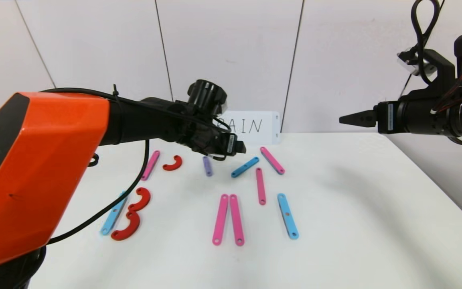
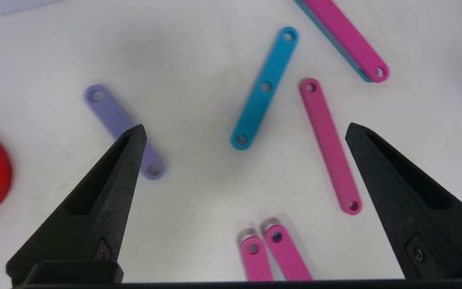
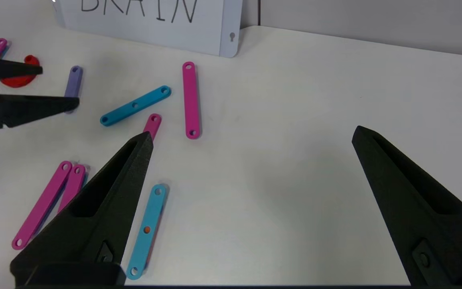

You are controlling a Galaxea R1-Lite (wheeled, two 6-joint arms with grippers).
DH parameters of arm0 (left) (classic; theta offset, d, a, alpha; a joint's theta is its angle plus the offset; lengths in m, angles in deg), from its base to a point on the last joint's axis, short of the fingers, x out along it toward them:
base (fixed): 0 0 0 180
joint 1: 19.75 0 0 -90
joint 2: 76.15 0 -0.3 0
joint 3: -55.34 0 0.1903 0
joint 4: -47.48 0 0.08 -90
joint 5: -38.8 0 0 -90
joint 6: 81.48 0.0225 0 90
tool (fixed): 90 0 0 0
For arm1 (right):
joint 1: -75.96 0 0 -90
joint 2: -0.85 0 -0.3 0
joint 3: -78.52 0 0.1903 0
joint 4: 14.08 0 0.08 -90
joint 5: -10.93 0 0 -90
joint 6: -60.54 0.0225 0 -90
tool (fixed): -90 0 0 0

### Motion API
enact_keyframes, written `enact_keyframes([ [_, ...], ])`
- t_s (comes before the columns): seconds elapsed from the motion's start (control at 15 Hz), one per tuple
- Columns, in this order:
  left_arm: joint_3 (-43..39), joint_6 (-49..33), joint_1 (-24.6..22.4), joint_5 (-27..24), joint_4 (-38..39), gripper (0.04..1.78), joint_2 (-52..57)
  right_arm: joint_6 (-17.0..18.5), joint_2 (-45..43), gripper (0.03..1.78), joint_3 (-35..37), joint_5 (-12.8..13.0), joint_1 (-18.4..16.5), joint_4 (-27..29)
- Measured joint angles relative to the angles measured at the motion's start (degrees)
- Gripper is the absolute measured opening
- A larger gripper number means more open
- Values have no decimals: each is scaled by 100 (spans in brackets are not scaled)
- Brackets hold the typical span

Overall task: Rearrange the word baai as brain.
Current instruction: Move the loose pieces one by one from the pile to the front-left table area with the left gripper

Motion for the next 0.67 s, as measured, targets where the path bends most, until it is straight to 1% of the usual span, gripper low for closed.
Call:
enact_keyframes([
  [0.27, -46, 40, -522, 441, -132, 174, 130, -11, 171, 174, 1, 20, 4, 0],
  [0.53, -30, 168, -1097, 502, -512, 174, 138, -30, 336, 174, 1, 35, 2, -6],
  [0.67, 0, 176, -1329, 507, -581, 174, 105, -35, 374, 174, 1, 39, 2, -6],
])
